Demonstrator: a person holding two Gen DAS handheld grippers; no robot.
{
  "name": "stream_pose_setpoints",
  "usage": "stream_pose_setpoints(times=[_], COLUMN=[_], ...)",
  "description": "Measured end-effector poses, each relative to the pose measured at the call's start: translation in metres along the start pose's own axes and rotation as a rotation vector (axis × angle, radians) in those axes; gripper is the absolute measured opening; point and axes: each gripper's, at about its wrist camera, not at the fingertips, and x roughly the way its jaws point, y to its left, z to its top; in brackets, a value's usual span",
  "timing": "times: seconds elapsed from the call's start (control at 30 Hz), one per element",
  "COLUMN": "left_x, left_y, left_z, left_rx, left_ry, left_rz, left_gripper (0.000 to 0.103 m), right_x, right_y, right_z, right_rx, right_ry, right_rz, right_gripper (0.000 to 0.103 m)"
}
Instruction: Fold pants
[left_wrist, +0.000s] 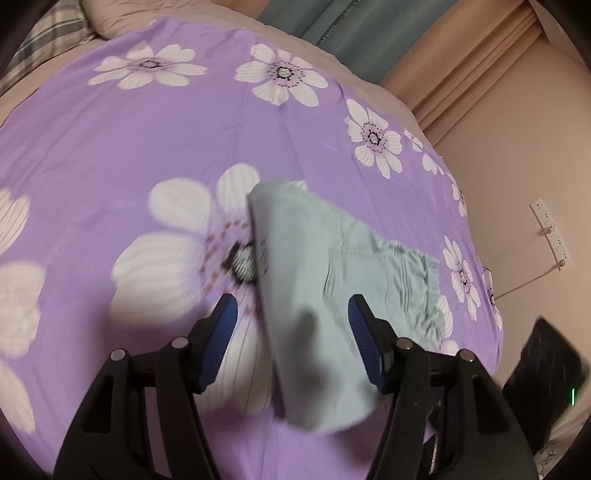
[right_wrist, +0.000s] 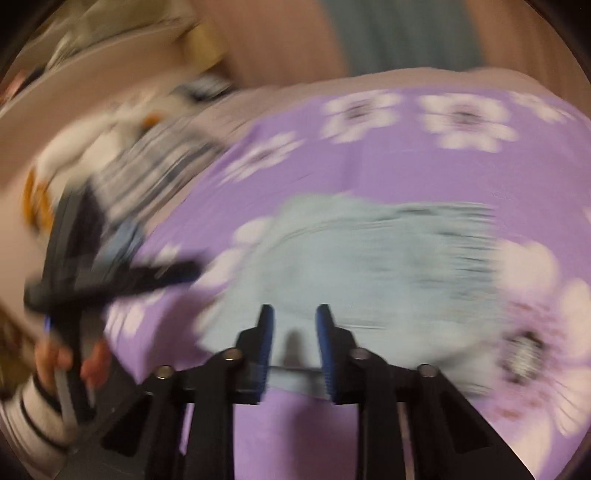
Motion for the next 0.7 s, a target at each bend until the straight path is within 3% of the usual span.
stream_pose_setpoints(times=[0.1, 0.2, 0.27, 0.4, 0.47, 0.7], left_x=[0.021, 0.05, 0.067, 0.094, 0.099, 0.124], left_y=[-0.003, 0.001, 0.008, 0.026, 0.029, 0.025], left_z=[0.017, 0.027, 0.028, 0.036, 0.043, 0.08], left_rx=[0.02, 0.027, 0.015, -0.007, -0.026, 0.008], left_ry=[0.035, 0.08, 0.104, 0.081, 0.072, 0.059], left_rz=[-0.033, -0.006, 0.022, 0.073, 0.065, 0.161], left_gripper=[0.037, 0.032, 0.031, 0.047, 0.047, 0.044], right_x=[0.021, 0.046, 0.059, 0.06, 0.062, 0.059], right_y=[0.022, 0.029, 0.03, 0.009, 0.008, 0.013], right_z=[0.007, 0.0, -0.012, -0.024, -0.023, -0.025], right_rx=[-0.085, -0.112, -0.128, -0.067, -0.06, -0.072], right_ry=[0.002, 0.059, 0.094, 0.097, 0.103, 0.087], right_rz=[0.025, 0.04, 0.02, 0.071, 0.076, 0.076], right_gripper=[0.019, 0.019, 0.019, 0.01, 0.008, 0.008])
